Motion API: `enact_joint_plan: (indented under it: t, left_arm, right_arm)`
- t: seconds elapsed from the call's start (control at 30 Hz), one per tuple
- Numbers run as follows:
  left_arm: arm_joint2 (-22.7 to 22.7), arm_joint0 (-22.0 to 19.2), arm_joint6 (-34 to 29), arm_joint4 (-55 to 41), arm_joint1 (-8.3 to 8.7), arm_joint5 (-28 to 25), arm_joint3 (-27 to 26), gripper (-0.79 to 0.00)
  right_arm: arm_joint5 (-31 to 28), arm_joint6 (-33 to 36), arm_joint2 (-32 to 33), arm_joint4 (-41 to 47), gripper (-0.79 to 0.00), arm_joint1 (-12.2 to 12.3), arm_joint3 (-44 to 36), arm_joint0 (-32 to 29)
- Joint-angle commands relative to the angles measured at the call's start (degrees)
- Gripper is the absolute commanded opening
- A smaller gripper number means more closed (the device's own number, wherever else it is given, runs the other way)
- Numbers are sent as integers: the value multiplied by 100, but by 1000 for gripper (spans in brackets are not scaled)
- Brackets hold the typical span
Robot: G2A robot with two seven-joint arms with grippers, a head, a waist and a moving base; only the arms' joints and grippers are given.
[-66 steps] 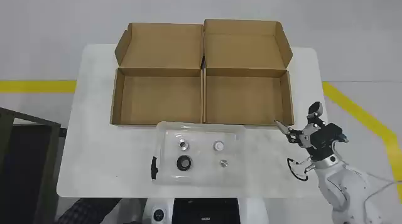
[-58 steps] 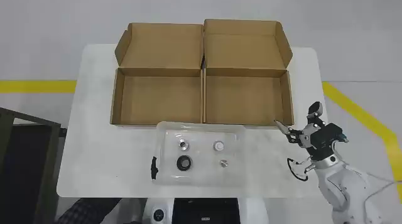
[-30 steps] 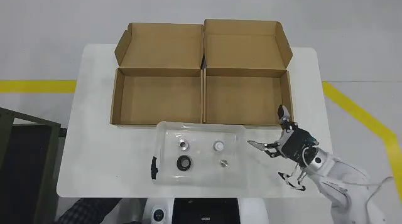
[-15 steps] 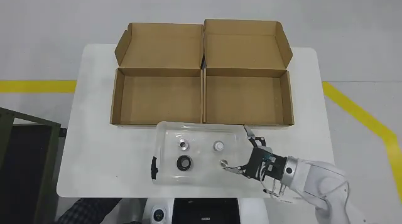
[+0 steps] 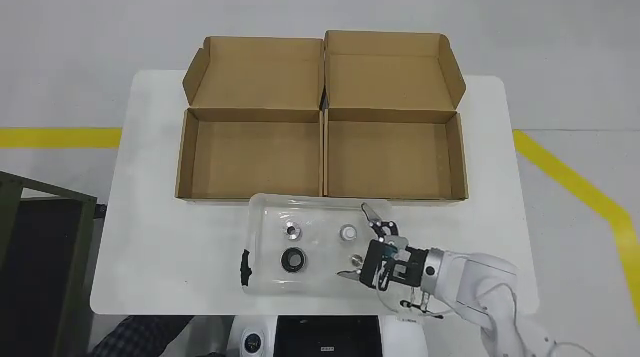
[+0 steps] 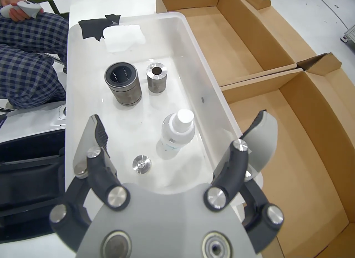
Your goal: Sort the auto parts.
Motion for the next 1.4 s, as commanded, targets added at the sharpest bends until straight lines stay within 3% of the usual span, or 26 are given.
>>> enact_joint_plan:
  t: [0.0,0.43,0.53,0.77,1.07,1.17,1.27,1.37]
  left_arm:
    - [0,0,0,0,0,0,0,0]
    - [0,0,0,0,0,0,0,0]
    - [0,0,0,0,0,0,0,0]
    - [0,0,0,0,0,0,0,0]
    - [0,0,0,0,0,0,0,0]
    - [0,0,0,0,0,0,0,0]
    - [0,0,0,0,0,0,0,0]
    - [0,0,0,0,0,0,0,0]
  right_arm:
    - [40,27,-58,-37,0,4,28,40]
    - [240,279,-307,-297,0,40,195,207]
    - [303,350,-357,-352,-89,46,212,244]
    - [404,462,-451,-413,-379,62,233,299]
    - [452,581,-551,-443,-416,83,298,377]
    - [442,598,-578,-425,-465,90,338,419]
    - [447,616,-600,-404,-576,97,358,446]
    - [470,611,-599,-380,-779,105,360,479]
